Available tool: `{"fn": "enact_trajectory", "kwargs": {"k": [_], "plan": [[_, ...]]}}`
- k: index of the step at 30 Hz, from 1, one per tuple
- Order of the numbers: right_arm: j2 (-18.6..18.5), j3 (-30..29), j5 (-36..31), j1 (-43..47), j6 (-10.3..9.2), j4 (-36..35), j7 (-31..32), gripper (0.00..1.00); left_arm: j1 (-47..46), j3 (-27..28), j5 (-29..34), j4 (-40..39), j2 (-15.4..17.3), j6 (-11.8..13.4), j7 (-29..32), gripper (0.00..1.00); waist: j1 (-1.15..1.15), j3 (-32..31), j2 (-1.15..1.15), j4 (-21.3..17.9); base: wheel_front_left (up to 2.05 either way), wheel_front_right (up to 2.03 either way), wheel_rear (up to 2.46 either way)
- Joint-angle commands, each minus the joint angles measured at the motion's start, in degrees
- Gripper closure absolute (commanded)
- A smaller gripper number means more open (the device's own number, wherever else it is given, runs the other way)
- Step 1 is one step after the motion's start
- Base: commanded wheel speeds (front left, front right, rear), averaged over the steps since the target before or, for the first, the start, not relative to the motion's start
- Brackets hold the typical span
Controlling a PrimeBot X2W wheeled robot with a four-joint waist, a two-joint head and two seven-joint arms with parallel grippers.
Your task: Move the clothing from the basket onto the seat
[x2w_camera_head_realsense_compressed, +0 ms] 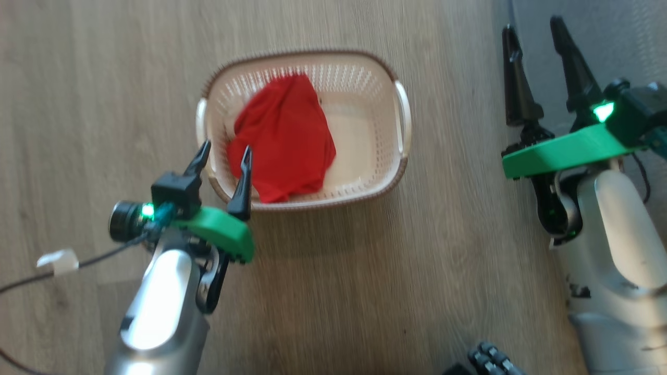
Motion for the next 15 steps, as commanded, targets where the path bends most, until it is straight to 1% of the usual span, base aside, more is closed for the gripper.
{"fn": "enact_trajectory", "kwargs": {"k": [1,4,6,11,15], "plan": [[0.67,1.36,0.30,-1.23,-0.01,-2.25,-0.37,0.00,-2.29,0.54,-0.25,0.04,0.55,0.55,-0.30,0.00,-0.02,6.74,0.00,-2.08,0.00,0.00,0.00],[1.05,1.33,0.64,-3.36,-0.01,-2.76,-0.37,0.00,-5.75,-1.27,0.09,2.70,0.55,0.29,-0.30,0.00,-0.02,9.88,0.00,-3.20,0.00,0.00,0.00],[1.14,1.43,0.68,-3.86,-0.01,-2.90,-0.37,0.00,-6.93,-1.89,0.34,3.63,0.55,0.20,-0.30,0.00,-0.02,10.81,0.00,-3.53,0.00,0.00,0.00],[1.68,1.73,0.87,-5.44,-0.01,-3.58,-0.37,0.00,-12.75,-4.84,1.56,9.69,0.55,0.07,-0.30,0.00,-0.02,15.16,0.00,-5.48,0.00,0.00,0.00],[2.29,1.77,1.25,-5.99,-0.01,-3.85,-0.37,0.00,-18.10,-6.40,2.76,15.20,0.55,0.71,-0.31,0.00,-0.02,17.85,0.00,-7.38,0.00,0.00,0.00]]}}
